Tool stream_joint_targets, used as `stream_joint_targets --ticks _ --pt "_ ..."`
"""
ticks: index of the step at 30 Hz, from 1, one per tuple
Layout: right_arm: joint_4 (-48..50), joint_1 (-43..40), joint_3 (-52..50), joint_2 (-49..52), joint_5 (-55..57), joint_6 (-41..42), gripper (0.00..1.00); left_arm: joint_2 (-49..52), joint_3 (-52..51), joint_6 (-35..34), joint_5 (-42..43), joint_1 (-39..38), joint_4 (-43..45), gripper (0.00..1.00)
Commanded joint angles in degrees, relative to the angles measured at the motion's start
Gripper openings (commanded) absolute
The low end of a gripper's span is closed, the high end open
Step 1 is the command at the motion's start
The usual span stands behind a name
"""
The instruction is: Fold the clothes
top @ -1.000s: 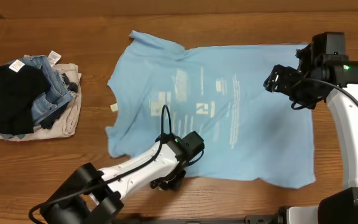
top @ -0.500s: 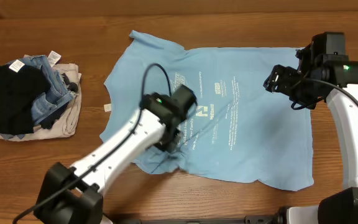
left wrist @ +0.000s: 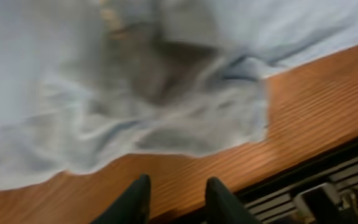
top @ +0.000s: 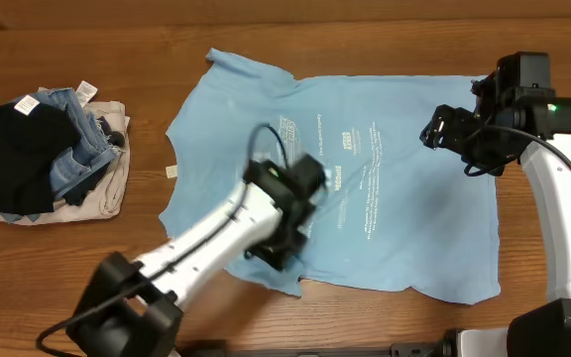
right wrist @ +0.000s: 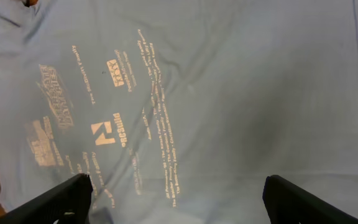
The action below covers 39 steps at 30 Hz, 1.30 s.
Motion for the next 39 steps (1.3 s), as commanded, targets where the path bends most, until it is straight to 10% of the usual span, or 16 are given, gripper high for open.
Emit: stream_joint_targets --ticks 1,12,18,27,39 --pt "0.22 -0.17 -0.11 0.15 -0.17 0.39 0.92 0.31 -7.65 -7.93 1.53 -4.70 5.03 0.35" --pt "0.72 -0.17 -0.11 0.17 -0.17 0.39 0.92 0.31 -17.14 -11.08 -6.62 -4.28 20.20 0.57" --pt "0.70 -0.17 -0.11 0.17 -0.17 0.39 0.92 0.26 -15.69 -7.13 2.05 -4.26 14.25 0.04" --pt "0.72 -0.17 -0.11 0.17 -0.20 0.42 0.92 0.26 3.28 12.24 10.10 -3.04 -8.57 0.04" --pt "0.22 -0.17 -0.11 0.17 -0.22 0.42 0.92 10.25 4.11 13.38 1.09 18.69 9.66 0.05"
